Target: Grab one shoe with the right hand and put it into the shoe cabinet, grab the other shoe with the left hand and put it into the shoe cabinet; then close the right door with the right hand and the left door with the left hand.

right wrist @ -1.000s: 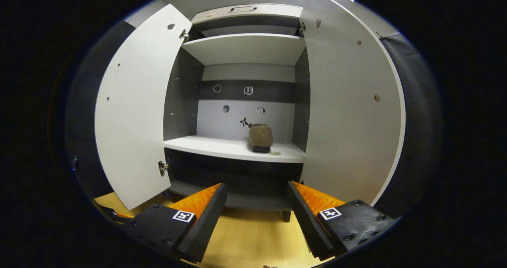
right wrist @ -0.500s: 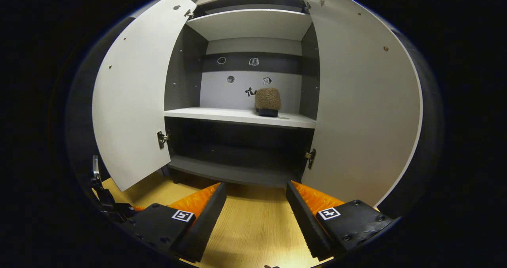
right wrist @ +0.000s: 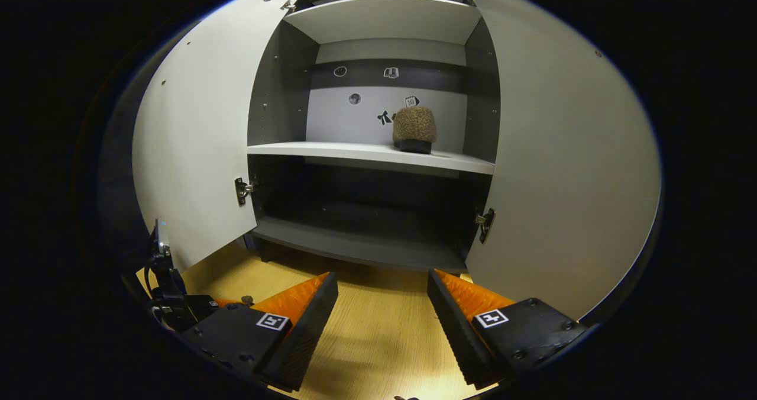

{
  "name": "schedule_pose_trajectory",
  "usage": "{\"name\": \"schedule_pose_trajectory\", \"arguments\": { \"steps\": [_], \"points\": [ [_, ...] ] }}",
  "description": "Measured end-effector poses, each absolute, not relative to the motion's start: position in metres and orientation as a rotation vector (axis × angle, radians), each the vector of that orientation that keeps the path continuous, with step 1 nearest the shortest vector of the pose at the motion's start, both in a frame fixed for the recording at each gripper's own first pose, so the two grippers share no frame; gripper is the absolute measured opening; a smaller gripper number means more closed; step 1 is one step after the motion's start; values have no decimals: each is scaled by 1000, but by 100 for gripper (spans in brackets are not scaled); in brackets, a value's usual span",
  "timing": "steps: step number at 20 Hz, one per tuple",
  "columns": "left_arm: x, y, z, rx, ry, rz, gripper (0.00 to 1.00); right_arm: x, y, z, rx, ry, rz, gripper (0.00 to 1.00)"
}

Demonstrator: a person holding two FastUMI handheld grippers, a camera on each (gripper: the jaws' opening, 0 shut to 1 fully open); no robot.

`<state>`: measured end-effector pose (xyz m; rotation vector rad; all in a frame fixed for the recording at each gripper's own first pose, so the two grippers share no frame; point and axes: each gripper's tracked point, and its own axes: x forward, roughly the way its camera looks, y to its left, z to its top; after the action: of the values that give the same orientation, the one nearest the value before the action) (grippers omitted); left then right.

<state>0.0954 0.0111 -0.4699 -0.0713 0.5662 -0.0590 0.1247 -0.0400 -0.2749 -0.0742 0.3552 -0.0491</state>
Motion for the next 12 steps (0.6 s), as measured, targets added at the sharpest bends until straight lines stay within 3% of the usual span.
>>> {"name": "schedule_pose_trajectory", "arguments": {
  "steps": [1,2,6,12],
  "points": [
    [96,10,-469,-50,571,-70,22,125,-41,-275,-74,356,-47,98],
    [94,10,-468,-31,576,-63,9,126,-41,-274,-71,357,-44,98],
    [89,8,-442,-92,584,-61,6,128,-38,-268,-64,365,-32,98],
    [92,22,-311,-122,494,-36,5,127,-21,-215,-66,308,3,98]
  ]
}}
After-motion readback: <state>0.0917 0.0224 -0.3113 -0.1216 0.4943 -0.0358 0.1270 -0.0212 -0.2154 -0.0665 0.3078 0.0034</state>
